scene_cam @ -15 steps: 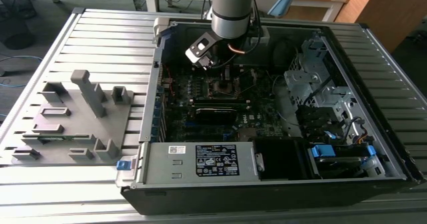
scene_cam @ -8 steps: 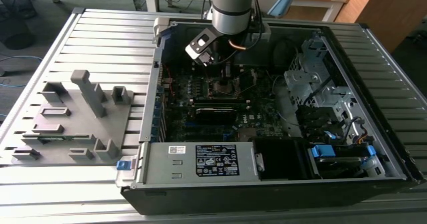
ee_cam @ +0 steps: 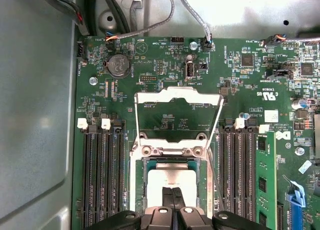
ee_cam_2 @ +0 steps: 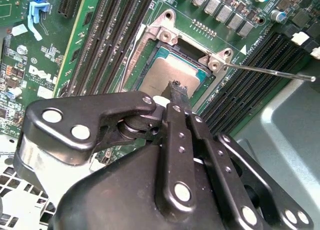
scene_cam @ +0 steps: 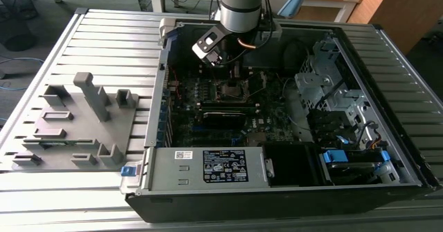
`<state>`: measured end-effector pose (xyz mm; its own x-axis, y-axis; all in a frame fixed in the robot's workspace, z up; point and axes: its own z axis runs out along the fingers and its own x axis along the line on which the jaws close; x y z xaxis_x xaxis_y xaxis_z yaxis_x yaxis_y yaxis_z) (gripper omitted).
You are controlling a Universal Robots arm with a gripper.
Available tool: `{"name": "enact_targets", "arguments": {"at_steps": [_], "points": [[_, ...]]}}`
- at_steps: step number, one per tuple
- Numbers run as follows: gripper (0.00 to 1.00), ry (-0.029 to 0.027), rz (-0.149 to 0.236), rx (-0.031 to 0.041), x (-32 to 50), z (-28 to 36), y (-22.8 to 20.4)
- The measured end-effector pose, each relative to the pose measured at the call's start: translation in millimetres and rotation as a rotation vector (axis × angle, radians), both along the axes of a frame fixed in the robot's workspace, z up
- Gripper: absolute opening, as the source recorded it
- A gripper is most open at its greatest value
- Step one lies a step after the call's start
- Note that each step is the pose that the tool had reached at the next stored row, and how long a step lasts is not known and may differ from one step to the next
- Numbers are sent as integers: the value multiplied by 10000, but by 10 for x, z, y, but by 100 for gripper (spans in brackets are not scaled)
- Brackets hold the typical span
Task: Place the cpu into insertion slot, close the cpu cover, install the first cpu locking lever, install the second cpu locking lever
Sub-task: 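Close the cpu cover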
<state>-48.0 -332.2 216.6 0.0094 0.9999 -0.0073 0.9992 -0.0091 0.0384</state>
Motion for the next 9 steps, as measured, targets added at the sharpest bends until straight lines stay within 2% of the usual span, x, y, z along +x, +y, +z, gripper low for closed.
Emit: {"name": "enact_targets", "arguments": {"at_steps": [9], "points": [[10,-2,0,5,0,36,1]]}}
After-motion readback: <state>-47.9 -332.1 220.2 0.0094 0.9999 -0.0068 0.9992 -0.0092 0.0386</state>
